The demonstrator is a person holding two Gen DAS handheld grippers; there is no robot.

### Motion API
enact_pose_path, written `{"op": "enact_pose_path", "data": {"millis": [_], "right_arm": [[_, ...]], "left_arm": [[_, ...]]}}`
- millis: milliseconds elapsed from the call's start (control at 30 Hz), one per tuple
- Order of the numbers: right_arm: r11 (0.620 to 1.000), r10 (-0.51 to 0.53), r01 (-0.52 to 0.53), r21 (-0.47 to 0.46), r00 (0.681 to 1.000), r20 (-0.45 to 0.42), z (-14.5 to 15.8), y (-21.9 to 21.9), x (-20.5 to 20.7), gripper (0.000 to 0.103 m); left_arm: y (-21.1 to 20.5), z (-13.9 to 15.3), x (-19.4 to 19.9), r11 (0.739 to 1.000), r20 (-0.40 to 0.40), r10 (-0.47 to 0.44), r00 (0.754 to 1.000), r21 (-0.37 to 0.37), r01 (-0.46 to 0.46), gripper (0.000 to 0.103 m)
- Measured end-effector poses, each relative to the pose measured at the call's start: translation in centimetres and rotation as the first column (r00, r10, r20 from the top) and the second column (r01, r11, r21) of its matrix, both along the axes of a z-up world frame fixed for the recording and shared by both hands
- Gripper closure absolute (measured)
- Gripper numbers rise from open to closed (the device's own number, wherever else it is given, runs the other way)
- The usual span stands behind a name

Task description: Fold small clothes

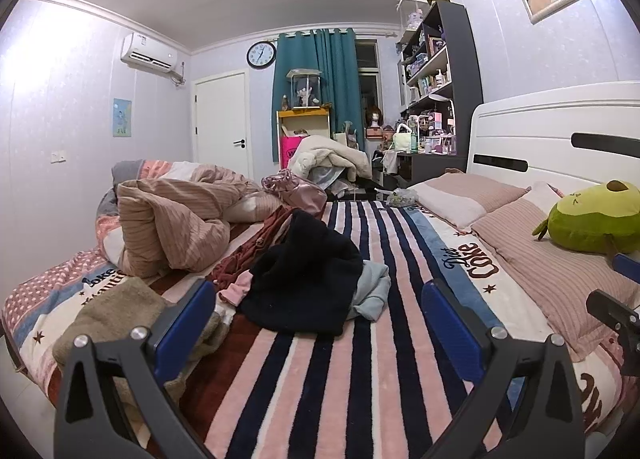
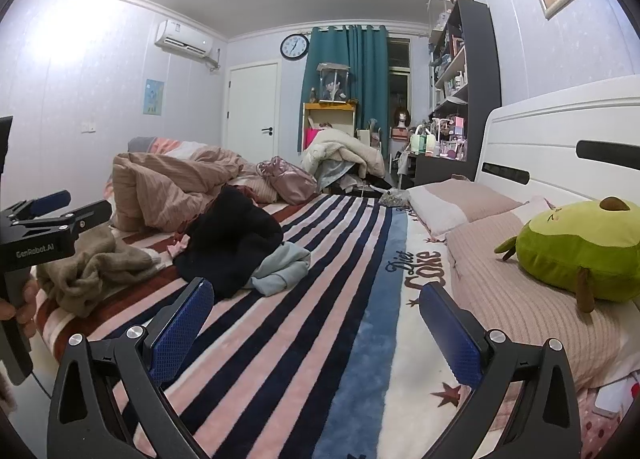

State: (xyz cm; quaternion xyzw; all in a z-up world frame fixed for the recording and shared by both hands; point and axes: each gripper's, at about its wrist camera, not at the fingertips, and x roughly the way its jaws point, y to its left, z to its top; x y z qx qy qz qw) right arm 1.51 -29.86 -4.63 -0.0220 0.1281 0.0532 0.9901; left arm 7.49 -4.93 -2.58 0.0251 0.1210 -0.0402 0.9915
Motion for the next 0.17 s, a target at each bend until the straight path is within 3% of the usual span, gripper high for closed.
{"op": "enact_pose_path", "data": {"millis": [167], "right_arm": [[1.000, -0.002, 0.002, -0.006, 1.000, -0.003, -0.04, 0.00, 0.04, 0.001]], "left_arm": [[0.00, -0.01, 0.06, 1.000, 0.001, 0.000, 1.000, 0.001, 0.000, 0.001]]}}
